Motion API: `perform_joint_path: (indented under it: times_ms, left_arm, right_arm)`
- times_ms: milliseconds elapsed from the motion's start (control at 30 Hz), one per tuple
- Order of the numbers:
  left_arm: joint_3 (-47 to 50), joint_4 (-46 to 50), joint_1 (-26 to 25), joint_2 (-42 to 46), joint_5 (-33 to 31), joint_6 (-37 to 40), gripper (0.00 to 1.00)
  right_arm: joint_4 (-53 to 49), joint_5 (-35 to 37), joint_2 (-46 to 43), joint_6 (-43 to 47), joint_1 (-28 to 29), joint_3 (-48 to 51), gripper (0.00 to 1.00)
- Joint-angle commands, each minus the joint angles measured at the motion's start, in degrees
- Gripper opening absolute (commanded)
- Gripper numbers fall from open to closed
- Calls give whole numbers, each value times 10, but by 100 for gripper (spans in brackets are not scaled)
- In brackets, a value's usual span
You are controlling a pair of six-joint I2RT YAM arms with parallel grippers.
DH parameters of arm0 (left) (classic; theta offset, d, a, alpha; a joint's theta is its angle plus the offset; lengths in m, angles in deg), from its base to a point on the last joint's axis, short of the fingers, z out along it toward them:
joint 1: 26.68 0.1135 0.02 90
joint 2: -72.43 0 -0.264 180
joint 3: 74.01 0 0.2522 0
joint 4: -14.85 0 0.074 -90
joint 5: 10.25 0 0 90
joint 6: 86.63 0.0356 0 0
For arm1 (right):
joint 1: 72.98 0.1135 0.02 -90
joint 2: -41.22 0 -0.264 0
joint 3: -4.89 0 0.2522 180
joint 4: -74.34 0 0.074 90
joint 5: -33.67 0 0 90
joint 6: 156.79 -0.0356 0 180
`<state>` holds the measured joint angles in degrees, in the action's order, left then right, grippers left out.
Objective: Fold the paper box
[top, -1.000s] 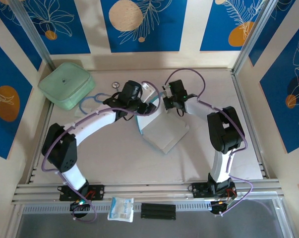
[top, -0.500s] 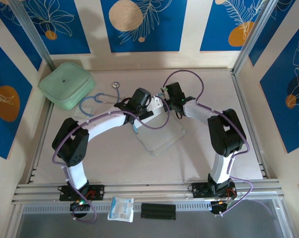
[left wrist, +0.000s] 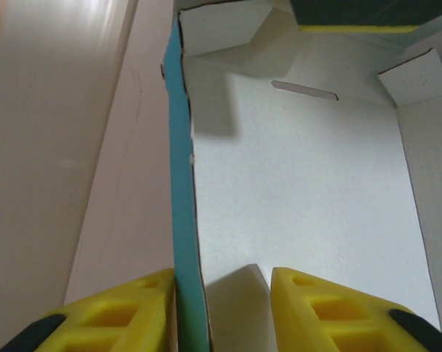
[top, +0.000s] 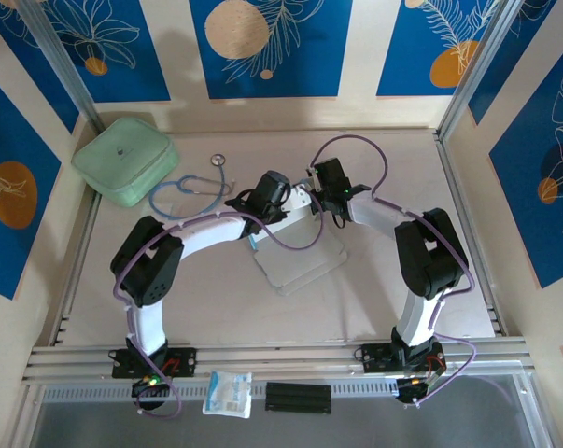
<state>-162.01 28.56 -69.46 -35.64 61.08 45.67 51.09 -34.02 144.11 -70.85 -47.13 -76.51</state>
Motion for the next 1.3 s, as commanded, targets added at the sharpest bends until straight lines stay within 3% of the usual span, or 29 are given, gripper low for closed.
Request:
perform_joint_path:
  times_ms: [0,333,700,900,1067,1167,1267]
  left_arm:
    - [-2,-20,-7,-12,-3,18,33]
    - [10,-43,-10,-15,4,37,16]
    - [28,-78,-11,-17,-3,68,8]
    - [28,-91,-13,-23,-6,80,8]
    - [29,-99,-14,-26,-8,88,7]
    - [29,-101,-16,-28,-7,91,7]
    - [29,-104,-17,-29,-9,94,7]
  right_arm:
    - [-1,-17,-25,-18,5,10,6]
    - [3,-29,-45,-46,7,23,10]
    - [8,-118,-137,-84,-13,88,42]
    - [-3,-167,-234,-92,-46,132,58]
    - [0,-215,-316,-96,-100,172,73]
    - [4,-279,-335,-117,-167,185,94]
    - [4,-371,-319,-137,-234,177,94]
